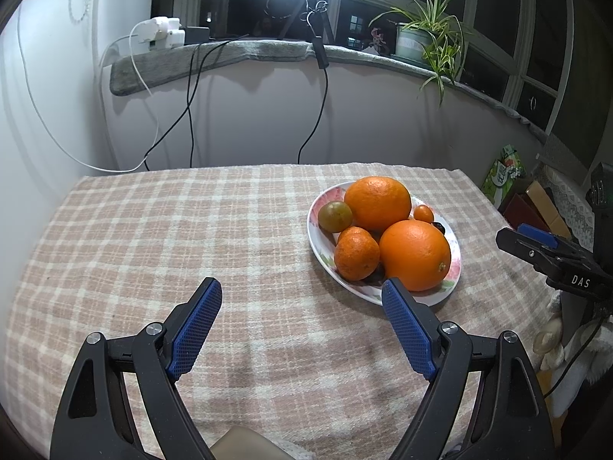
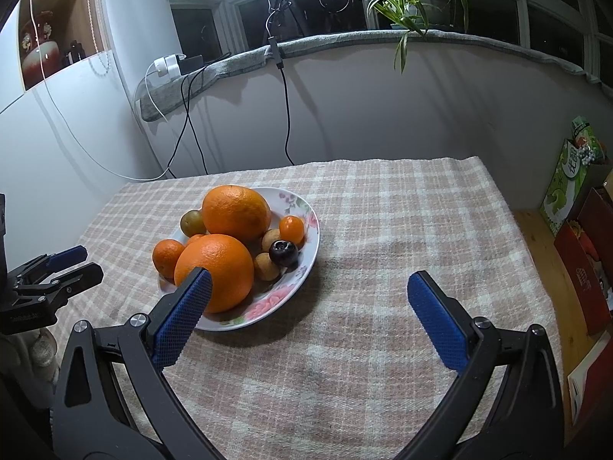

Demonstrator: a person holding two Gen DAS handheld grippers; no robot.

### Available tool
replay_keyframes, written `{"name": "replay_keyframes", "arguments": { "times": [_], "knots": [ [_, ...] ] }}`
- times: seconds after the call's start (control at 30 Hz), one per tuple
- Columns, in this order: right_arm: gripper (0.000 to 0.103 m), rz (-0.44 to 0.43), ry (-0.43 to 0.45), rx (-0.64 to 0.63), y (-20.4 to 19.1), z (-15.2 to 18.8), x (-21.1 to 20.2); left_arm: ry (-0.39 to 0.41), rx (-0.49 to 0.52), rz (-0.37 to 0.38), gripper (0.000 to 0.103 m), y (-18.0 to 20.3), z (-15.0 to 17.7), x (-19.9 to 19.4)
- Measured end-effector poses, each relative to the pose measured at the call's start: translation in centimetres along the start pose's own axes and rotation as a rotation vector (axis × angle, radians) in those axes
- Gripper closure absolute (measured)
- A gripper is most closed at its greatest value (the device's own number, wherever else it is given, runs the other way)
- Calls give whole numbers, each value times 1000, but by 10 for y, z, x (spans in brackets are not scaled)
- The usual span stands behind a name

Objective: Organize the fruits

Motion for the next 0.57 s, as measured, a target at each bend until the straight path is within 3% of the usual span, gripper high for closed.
{"name": "replay_keyframes", "arguments": {
  "times": [0.57],
  "knots": [
    [0, 11, -14, 26, 6, 3, 5, 13, 2, 5, 17, -4, 0, 2]
  ]
}}
Point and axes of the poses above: each gripper's, at about its wrist camera, not at the fingertips, and x roughly the way its jaws point, y to its right, z to its underside, the point moved 7 cm from there along x, roughly the way its jaws point, and after that the axes turned 6 degrees about z, right-handed, at the moved point
